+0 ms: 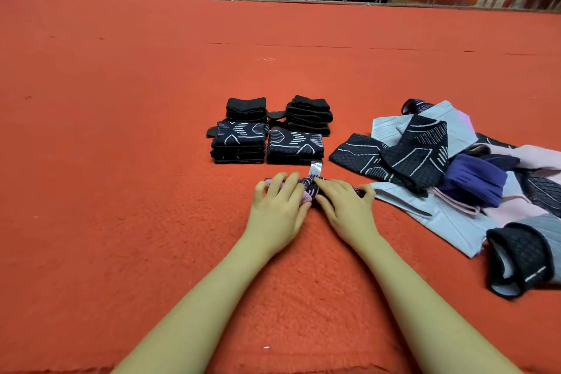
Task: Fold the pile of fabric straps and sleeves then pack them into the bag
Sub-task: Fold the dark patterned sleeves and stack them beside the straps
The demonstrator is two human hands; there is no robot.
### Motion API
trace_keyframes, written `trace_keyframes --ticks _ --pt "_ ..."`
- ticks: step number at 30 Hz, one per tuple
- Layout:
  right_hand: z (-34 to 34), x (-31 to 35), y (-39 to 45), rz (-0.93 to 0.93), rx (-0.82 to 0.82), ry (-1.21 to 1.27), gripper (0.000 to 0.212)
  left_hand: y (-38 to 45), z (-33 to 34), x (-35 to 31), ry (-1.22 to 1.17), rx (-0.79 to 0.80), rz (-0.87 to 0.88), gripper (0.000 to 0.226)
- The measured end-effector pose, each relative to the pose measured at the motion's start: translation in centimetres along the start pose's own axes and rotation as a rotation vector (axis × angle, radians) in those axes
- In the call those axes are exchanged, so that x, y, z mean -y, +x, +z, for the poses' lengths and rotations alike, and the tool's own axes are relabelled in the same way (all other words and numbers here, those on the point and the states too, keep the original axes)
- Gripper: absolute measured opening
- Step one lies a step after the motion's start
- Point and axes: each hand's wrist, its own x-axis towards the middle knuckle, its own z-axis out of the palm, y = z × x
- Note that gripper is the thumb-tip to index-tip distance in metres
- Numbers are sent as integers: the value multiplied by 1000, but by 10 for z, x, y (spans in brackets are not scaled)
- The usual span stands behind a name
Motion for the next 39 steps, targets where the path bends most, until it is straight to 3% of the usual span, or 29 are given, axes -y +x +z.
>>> trace_keyframes --ticks 4,7,11,19,23,27,31,36,39 --pt "1 -4 6 70 102 75 34 11 19 11 157 18 103 28" --pt "7 -8 12 64 102 82 30 14 28 21 146 38 107 30" --pt "15 -11 23 103 69 67 46 13 29 22 -1 1 158 27" --pt "19 -18 37 211 -3 148 47 -1 25 21 -254 -142 -36 8" --pt "20 -20 36 240 -84 177 39 -6 20 26 -359 -161 -183 10" --pt "25 -21 35 252 -190 30 43 -7 12 29 -466 -139 -295 23" --pt "25 -19 37 329 -141 -27 50 -8 8 31 -507 -167 -410 25" --pt "20 -14 35 252 -282 -15 40 -10 8 32 -523 -104 -498 11" --pt "14 -4 25 76 -416 21 28 -8 4 30 -543 -79 -531 15"
